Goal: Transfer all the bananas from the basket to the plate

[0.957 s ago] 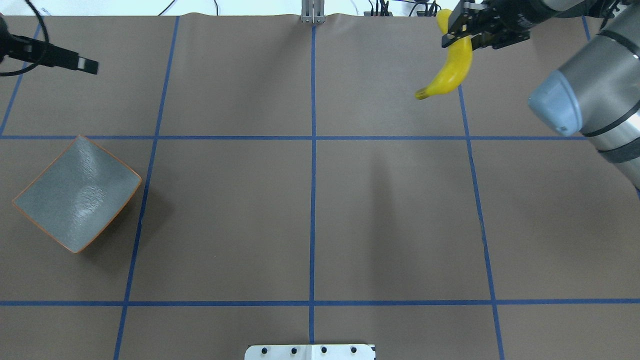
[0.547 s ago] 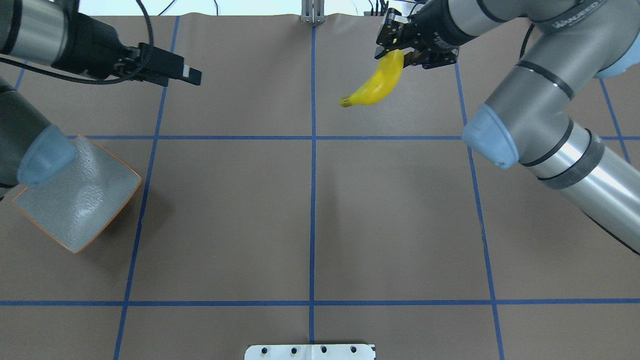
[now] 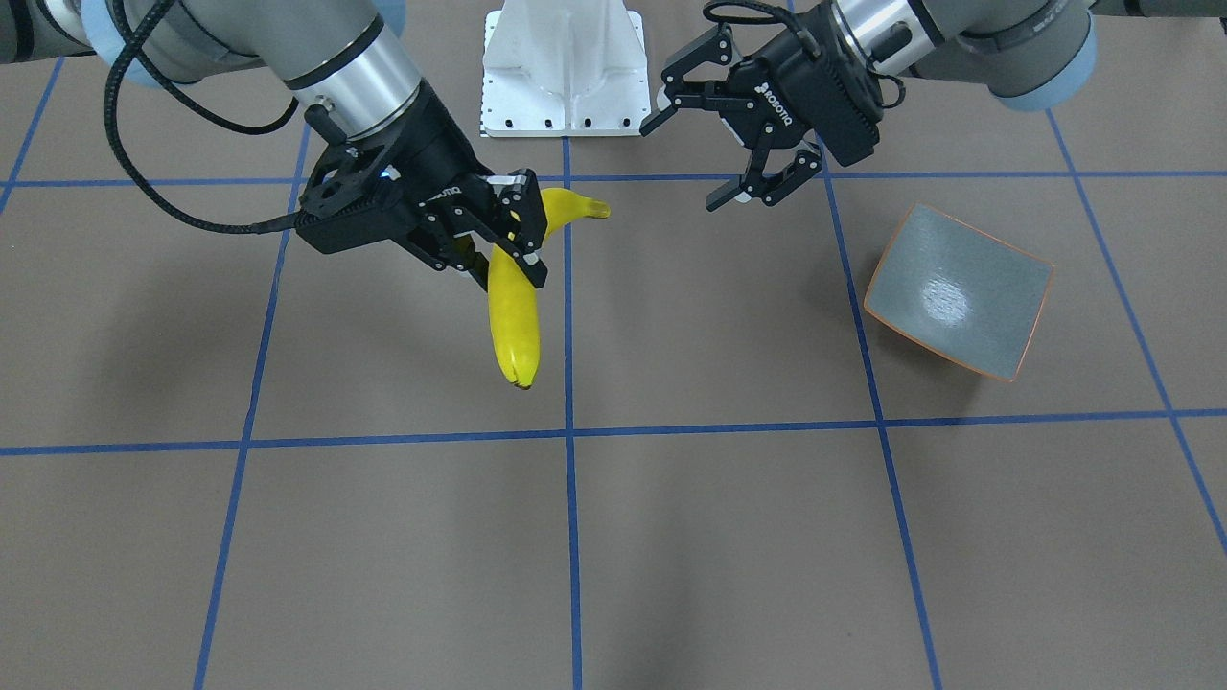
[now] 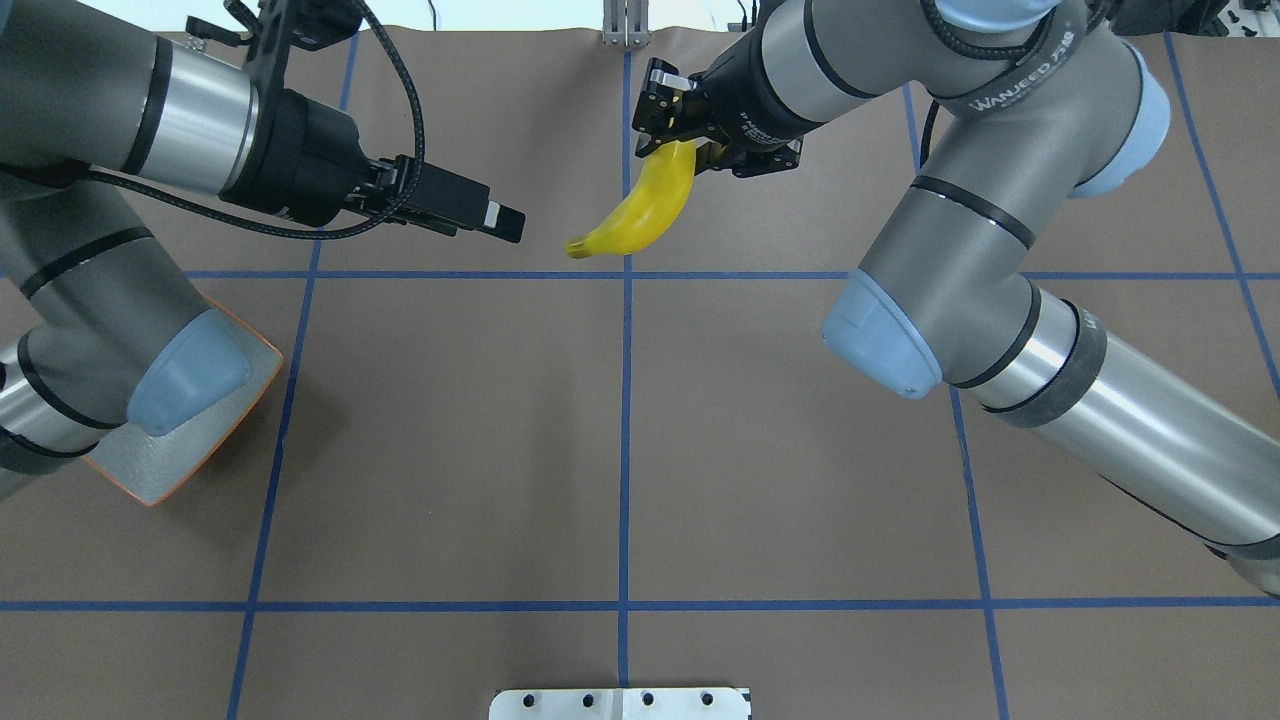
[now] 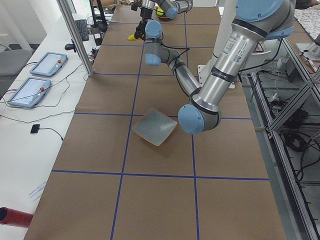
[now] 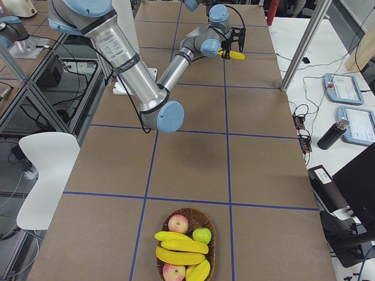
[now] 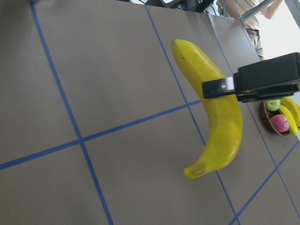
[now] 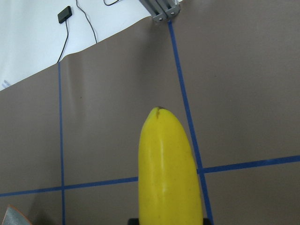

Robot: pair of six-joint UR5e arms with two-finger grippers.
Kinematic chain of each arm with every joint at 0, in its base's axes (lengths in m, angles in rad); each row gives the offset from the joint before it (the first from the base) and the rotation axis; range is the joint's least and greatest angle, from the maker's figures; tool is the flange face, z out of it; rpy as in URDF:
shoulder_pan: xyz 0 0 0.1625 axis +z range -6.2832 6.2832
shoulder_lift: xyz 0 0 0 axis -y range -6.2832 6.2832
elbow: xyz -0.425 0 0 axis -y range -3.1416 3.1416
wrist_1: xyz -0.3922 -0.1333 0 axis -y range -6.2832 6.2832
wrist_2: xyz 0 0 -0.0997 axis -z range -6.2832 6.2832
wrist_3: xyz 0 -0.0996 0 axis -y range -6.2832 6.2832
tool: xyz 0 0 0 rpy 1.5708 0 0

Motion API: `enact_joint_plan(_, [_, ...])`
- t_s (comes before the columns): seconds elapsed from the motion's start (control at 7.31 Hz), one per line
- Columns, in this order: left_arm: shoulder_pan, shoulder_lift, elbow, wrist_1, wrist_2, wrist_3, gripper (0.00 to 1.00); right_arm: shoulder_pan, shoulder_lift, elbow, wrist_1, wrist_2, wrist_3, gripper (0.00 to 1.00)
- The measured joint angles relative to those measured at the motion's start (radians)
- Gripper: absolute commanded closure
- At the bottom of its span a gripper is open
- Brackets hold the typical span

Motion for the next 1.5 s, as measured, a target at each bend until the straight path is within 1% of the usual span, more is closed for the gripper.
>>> enact_joint_plan(0.55, [0.043,-0.003,-0.005,-0.042,0.0,-0.002,0.01,-0.056,0.038,0.025,0.0,0.009,-0.029,1.0])
enact_joint_plan(0.68, [0.051,-0.003,-0.006,-0.049,0.0,-0.002,0.09,-0.071,0.039,0.034,0.0,0.005,-0.033,1.0])
enact_joint_plan(0.82, [0.057,-0.005,-0.008,-0.053,0.0,-0.003,0.36,-0.083,0.042,0.04,0.0,0.002,-0.034,1.0])
enact_joint_plan(0.96, [0.063,-0.006,-0.011,-0.054,0.0,-0.004,0.56,-0.092,0.045,0.043,0.0,0.0,-0.034,1.0])
enact_joint_plan(1.09, [0.068,-0.007,-0.014,-0.054,-0.002,-0.005,0.57,-0.096,0.046,0.048,0.0,-0.001,-0.035,1.0])
enact_joint_plan(1.37, [0.082,-0.008,-0.015,-0.055,-0.003,-0.004,0.57,-0.1,0.046,0.055,0.001,0.001,-0.035,1.0])
enact_joint_plan(1.5, [0.087,-0.008,-0.014,-0.055,-0.003,-0.003,0.32,-0.101,0.047,0.056,0.002,0.002,-0.036,1.0])
